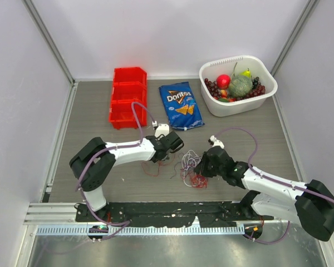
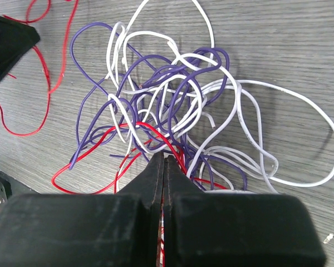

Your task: Untangle the cables

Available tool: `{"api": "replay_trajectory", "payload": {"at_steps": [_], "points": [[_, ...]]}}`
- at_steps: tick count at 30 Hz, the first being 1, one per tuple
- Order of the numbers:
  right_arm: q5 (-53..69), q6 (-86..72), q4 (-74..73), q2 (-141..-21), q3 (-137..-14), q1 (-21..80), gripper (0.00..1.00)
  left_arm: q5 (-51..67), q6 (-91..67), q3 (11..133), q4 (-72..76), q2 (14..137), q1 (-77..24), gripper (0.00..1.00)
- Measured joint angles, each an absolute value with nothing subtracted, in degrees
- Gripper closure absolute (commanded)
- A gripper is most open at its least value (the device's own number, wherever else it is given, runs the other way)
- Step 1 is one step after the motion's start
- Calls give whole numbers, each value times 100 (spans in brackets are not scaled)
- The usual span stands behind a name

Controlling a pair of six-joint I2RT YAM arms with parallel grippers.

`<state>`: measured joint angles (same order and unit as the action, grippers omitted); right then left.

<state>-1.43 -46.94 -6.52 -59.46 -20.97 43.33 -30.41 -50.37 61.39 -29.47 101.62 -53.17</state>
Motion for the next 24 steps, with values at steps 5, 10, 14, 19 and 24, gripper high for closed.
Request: {"api": "replay_trajectory", "payload": {"at_steps": [5,10,14,19,24], "points": [[-200,-4661,-797,-5843,-2097,4327,99,-2884,-4515,6093,-2934,9653,-4974,100],[-307,-4595,-937,-5684,-2097,4309,99,-2561,-4036,6230,-2891,8783,-4285,100],[-381,-4528,-993,-5660,-2097,4298,99,-2086,-3739,6617,-2593,8366,-3568,100],[-399,-4471,-1044,-5677,-2102,4289,99,-1417,-3605,6925,-1839,8318,-2611,100],[-397,-4431,-1083,-5765,-2137,4289,99,-902,-3548,6928,-668,8552,-1905,100]]}}
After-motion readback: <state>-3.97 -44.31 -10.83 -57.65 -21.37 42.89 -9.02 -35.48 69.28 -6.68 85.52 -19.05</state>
